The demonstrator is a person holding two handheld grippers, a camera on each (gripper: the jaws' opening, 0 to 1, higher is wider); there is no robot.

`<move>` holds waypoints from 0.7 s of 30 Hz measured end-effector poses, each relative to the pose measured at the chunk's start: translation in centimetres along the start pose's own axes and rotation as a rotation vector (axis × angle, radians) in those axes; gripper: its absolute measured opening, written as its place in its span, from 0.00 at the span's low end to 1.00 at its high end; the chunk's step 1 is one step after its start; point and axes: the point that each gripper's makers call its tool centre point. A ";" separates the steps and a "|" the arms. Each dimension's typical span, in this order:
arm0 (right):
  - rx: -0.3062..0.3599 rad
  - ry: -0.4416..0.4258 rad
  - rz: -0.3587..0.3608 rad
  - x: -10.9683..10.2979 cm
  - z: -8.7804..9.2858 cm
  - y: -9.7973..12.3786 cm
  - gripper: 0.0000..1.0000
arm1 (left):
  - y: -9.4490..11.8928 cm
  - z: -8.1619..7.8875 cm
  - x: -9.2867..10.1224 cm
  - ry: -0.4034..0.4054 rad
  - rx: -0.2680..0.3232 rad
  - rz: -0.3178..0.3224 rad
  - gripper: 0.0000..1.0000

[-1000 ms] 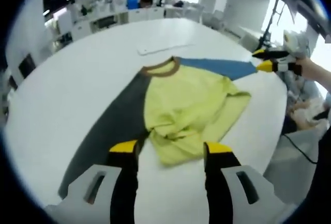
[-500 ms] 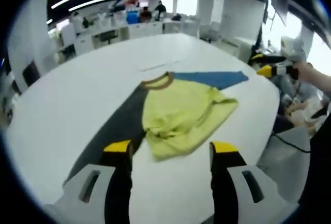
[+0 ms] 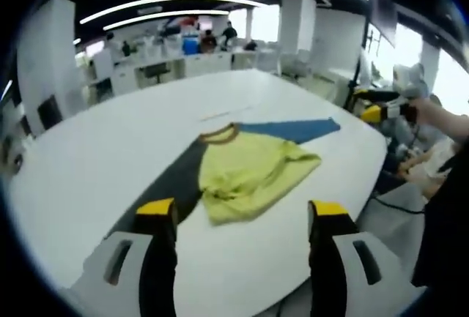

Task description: Fold the garment on the visible template until the final outline fits inside the template.

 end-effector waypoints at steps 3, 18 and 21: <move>0.008 -0.011 0.004 0.0 0.0 0.7 0.77 | 0.7 0.4 0.0 0.007 0.003 -0.009 0.70; 0.012 -0.042 0.021 -1.1 1.9 4.5 0.90 | 3.5 2.3 0.1 0.065 -0.006 -0.043 0.83; 0.008 -0.055 0.027 -1.3 2.5 5.2 0.96 | 4.0 2.8 0.3 0.053 -0.020 -0.043 0.87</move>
Point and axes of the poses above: the point that each gripper's makers call its tool centre point, and the gripper's own axes: y roughly backward along the fingers, x roughly to its right, z roughly out of its underside, and after that the axes turned 12 degrees about -z, right-handed
